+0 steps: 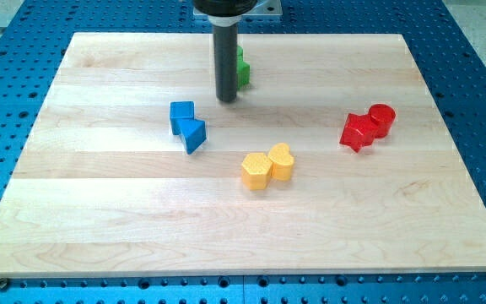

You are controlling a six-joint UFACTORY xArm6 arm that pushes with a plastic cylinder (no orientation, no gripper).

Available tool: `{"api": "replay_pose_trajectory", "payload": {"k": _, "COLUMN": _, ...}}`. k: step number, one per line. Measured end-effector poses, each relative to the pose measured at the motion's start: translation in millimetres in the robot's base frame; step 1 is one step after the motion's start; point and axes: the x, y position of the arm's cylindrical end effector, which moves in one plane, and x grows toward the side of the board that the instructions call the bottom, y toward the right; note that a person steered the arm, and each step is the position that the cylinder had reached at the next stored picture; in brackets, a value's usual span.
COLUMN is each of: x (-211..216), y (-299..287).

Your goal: Place the arm left of the blue cube

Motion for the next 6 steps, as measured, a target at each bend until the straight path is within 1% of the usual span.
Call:
{"api": "replay_pose_trajectory", "payload": {"k": 1, "x": 0, "y": -34}}
{"api": "replay_pose_trajectory", "payload": {"k": 2, "x": 1, "y": -41}}
{"api": "replay_pose_trajectory", "payload": {"k": 3, "x": -2, "y": -64}}
{"api": "replay_pose_trajectory", "payload": {"k": 4, "x": 16, "y": -111}}
{"api": "replay_pose_trajectory", "payload": {"k": 5, "x": 34, "y": -109}}
{"api": "replay_pose_trajectory", "payload": {"k": 6, "x": 34, "y": -109}}
